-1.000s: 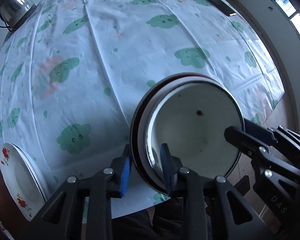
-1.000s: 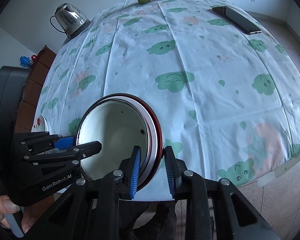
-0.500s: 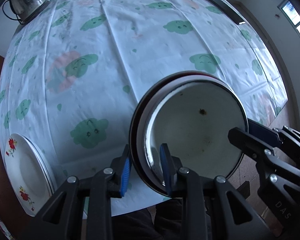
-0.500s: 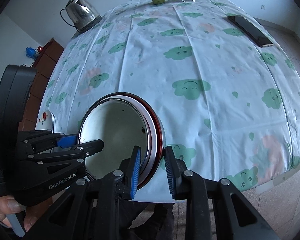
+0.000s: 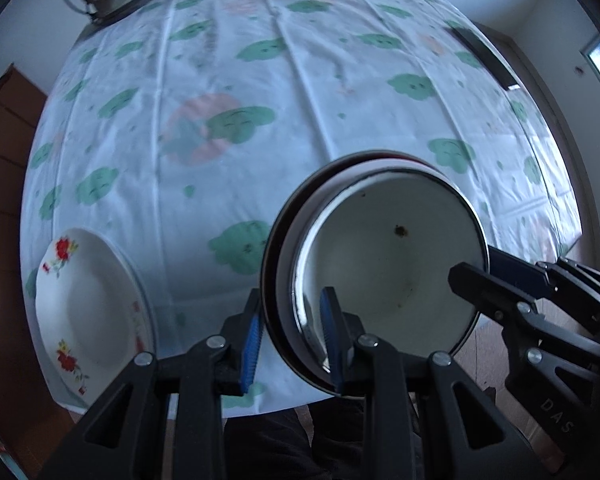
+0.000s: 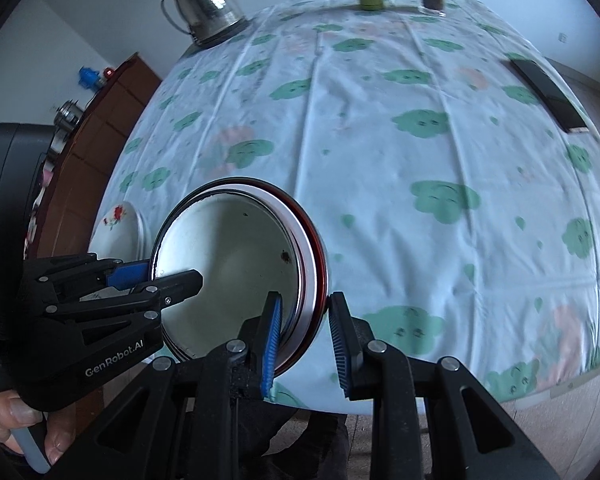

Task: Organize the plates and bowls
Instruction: 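Lift the nested bowls with both grippers toward the red-flower plates, then lower the nested bowls onto the red-flower plate stack with both grippers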

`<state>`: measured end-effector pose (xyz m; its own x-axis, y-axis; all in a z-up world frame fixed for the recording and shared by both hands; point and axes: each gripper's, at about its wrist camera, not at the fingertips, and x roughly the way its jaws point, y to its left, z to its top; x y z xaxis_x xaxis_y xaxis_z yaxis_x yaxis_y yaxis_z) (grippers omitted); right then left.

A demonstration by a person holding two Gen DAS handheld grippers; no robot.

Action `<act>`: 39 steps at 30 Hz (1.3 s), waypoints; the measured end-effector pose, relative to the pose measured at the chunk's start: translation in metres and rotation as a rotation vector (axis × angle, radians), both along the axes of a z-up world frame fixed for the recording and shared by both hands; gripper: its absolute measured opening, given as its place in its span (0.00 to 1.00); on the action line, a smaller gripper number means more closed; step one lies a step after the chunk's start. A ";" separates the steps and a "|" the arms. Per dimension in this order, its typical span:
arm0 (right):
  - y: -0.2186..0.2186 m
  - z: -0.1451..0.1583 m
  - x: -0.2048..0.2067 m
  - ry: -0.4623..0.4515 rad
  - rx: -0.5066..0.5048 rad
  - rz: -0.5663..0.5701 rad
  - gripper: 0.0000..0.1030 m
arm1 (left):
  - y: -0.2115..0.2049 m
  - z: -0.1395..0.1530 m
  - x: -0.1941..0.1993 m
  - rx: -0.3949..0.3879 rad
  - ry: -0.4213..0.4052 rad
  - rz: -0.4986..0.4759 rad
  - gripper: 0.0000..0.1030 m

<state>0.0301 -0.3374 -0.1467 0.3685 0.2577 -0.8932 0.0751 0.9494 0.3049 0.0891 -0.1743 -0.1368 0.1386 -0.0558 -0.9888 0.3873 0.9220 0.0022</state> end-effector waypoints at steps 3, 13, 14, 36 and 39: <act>0.012 0.002 0.006 -0.002 0.006 0.031 0.26 | 0.013 0.003 0.001 -0.003 -0.006 0.031 0.25; 0.049 0.016 0.025 -0.020 0.013 0.122 0.26 | 0.056 0.018 0.009 -0.021 -0.032 0.132 0.25; 0.054 0.018 0.027 -0.022 0.014 0.133 0.26 | 0.062 0.020 0.010 -0.020 -0.036 0.144 0.25; 0.150 0.036 0.063 -0.037 0.013 0.309 0.26 | 0.161 0.039 0.027 -0.012 -0.064 0.302 0.25; 0.161 0.035 0.067 -0.033 0.012 0.330 0.26 | 0.175 0.037 0.030 -0.009 -0.057 0.325 0.25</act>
